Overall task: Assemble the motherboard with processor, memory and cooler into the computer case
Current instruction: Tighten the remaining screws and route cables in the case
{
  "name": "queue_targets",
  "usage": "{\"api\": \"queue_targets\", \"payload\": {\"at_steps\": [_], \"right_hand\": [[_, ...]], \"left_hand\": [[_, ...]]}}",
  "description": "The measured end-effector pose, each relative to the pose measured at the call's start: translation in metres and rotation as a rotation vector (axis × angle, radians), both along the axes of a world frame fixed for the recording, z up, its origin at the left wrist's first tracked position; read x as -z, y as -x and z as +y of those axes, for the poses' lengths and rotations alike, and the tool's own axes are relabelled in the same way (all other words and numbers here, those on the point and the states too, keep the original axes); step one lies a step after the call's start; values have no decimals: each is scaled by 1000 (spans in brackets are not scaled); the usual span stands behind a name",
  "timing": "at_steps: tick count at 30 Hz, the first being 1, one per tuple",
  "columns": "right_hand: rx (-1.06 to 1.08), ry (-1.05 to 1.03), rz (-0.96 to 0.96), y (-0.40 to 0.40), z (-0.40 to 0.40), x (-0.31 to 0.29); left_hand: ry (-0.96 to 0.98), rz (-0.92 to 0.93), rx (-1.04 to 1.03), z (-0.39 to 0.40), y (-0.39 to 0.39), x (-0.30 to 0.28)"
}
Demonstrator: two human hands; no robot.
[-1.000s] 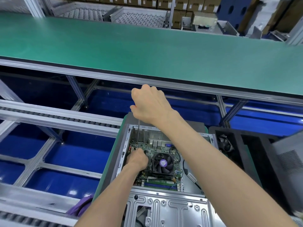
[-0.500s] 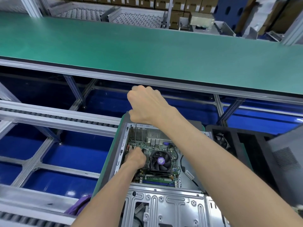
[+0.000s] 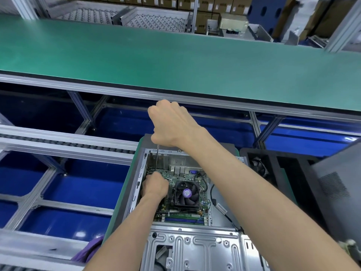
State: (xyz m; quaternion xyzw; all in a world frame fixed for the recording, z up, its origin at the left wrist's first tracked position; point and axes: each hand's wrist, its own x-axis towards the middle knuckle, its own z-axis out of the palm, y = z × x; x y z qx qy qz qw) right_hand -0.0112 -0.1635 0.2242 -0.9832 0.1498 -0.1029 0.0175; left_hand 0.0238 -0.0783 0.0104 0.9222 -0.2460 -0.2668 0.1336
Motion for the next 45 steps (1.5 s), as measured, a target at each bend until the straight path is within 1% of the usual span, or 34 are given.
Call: {"api": "queue_targets", "payload": {"at_steps": [4, 8, 12, 15, 16, 17, 18, 19, 20, 21, 22, 23, 25, 28, 32, 35, 38, 40, 43, 45], "right_hand": [[11, -44, -7, 4, -5, 0], [-1, -16, -19, 3, 1, 0], [-53, -26, 1, 0, 5, -1], [-119, -56, 14, -2, 7, -4], [-134, -57, 16, -2, 7, -5], [-144, -56, 16, -3, 8, -6], [-152, -57, 16, -3, 8, -6], [-157, -60, 17, -4, 9, -6], [-159, -60, 18, -4, 10, -6], [-161, -58, 16, -4, 10, -6], [-162, -54, 12, -4, 10, -6], [-162, -49, 9, -4, 11, -6], [-163, -36, 13, -3, 11, -6], [-111, 4, 13, 0, 9, 0], [-27, 28, -16, 1, 12, 4], [-84, 22, -19, 1, 10, 0], [-209, 11, 53, 2, 6, -5], [-238, -5, 79, 4, 6, -5], [-214, -53, 61, 4, 3, 2], [-161, -90, 40, 4, 0, 4]], "left_hand": [[7, 88, -64, -5, -3, 3], [73, 161, -159, -7, -10, 14], [216, 319, -322, -10, -14, 22], [217, 416, -397, -11, -19, 25], [257, 445, -478, -12, -21, 26], [245, 494, -508, -15, -23, 23], [255, 490, -497, -15, -23, 23], [288, 541, -546, -16, -24, 27], [373, 629, -616, -16, -24, 30], [411, 651, -620, -17, -23, 33], [436, 692, -688, -18, -24, 38], [442, 745, -716, -17, -24, 43], [439, 792, -695, -16, -23, 47], [404, 726, -628, -15, -21, 42], [363, 669, -651, -15, -22, 40], [388, 686, -682, -14, -22, 41], [404, 719, -650, -12, -22, 46], [396, 671, -579, -14, -22, 50], [332, 528, -439, -15, -22, 50], [325, 472, -427, -14, -22, 44]]}}
